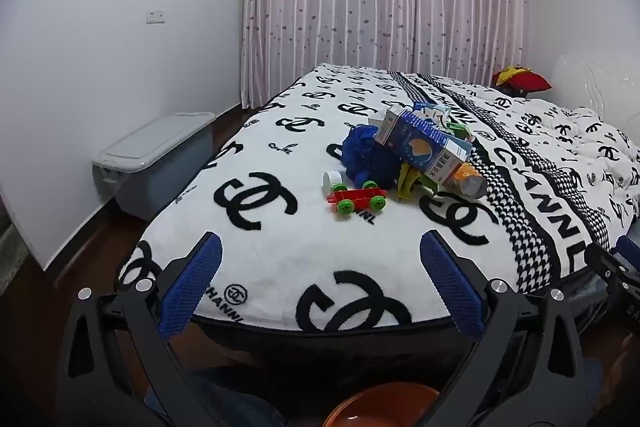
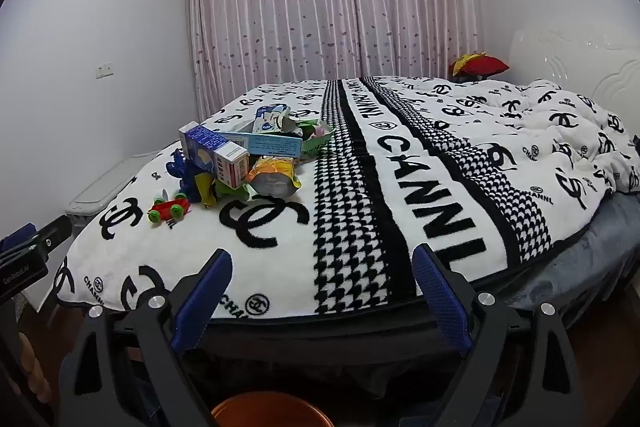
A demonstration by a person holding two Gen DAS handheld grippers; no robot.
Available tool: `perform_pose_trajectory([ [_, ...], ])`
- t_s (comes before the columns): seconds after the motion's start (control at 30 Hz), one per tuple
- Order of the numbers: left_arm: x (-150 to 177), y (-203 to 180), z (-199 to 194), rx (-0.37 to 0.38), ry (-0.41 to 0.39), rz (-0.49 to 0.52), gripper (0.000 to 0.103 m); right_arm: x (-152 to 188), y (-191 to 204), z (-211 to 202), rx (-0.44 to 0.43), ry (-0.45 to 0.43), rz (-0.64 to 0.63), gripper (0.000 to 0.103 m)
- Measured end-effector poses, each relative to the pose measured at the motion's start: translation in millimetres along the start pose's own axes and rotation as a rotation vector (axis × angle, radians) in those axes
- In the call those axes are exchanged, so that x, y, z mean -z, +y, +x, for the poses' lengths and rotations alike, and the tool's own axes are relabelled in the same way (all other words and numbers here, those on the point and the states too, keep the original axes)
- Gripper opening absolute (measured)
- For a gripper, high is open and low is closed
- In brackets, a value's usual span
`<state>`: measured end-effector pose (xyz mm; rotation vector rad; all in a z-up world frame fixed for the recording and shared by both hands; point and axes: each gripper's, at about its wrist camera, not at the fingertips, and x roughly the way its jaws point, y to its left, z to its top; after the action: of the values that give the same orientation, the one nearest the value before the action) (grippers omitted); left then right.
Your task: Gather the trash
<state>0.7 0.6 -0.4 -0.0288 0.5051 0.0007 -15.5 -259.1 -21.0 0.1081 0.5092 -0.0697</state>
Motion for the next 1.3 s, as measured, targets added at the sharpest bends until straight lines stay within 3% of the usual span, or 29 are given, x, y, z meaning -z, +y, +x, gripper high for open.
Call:
perform_pose_trajectory([
  [1.3, 7, 0, 7, -0.003, 0.064, 0.001, 0.097, -2, -2, -4, 0.011, -0.003, -0.001, 0.090],
])
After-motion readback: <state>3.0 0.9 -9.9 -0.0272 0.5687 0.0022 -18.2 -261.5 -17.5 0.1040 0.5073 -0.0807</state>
